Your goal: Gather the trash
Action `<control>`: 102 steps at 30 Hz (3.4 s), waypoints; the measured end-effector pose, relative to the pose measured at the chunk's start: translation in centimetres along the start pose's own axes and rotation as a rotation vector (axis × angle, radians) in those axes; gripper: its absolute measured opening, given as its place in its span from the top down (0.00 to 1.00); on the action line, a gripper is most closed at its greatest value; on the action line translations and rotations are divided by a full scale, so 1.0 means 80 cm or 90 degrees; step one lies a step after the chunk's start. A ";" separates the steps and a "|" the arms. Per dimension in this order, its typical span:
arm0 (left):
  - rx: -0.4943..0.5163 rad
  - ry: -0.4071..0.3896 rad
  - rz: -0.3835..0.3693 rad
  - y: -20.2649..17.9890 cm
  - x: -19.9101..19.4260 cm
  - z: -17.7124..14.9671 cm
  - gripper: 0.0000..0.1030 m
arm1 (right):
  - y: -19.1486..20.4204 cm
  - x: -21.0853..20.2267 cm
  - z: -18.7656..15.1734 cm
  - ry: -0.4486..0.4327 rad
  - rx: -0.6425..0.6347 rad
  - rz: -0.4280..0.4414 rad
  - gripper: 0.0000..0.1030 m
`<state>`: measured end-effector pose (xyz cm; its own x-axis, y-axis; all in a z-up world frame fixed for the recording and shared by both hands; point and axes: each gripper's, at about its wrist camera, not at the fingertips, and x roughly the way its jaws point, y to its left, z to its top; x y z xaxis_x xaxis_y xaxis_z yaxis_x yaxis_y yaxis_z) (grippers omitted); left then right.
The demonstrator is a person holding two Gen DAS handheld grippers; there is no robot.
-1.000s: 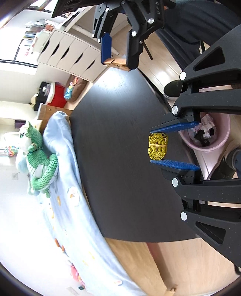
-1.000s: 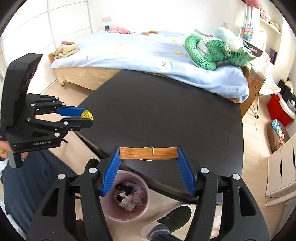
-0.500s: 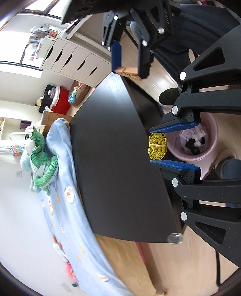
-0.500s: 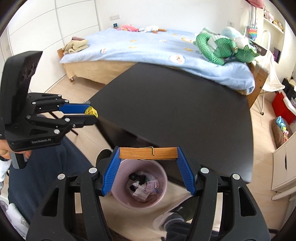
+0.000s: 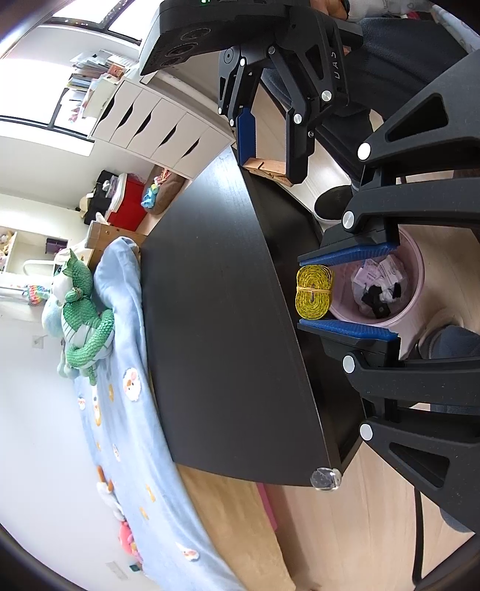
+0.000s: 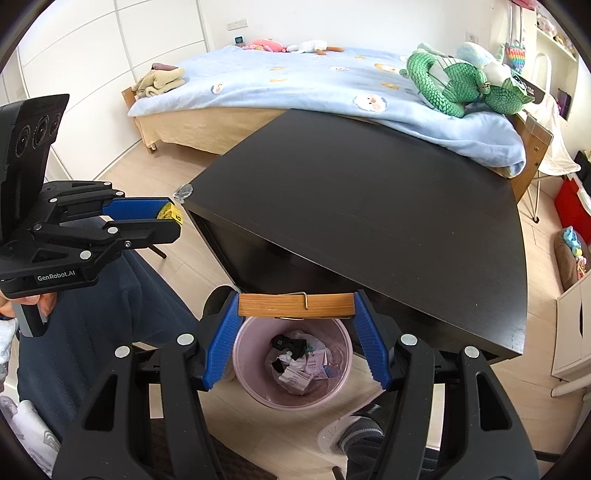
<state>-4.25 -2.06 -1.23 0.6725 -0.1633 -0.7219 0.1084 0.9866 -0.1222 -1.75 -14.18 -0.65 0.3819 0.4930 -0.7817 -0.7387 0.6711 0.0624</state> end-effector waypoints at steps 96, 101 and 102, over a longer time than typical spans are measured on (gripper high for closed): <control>-0.042 -0.036 0.025 0.039 0.045 0.080 0.06 | -0.092 -0.017 0.059 -0.078 0.106 -0.084 0.03; -0.045 -0.034 0.025 0.037 0.045 0.079 0.06 | -0.094 -0.018 0.060 -0.081 0.106 -0.086 0.03; -0.044 -0.034 0.026 0.037 0.045 0.079 0.06 | -0.093 -0.019 0.060 -0.082 0.106 -0.087 0.03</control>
<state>3.12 0.28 0.08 0.7135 -0.1205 -0.6903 0.0301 0.9895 -0.1417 5.88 -17.27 3.04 0.5467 0.4509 -0.7055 -0.5784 0.8126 0.0712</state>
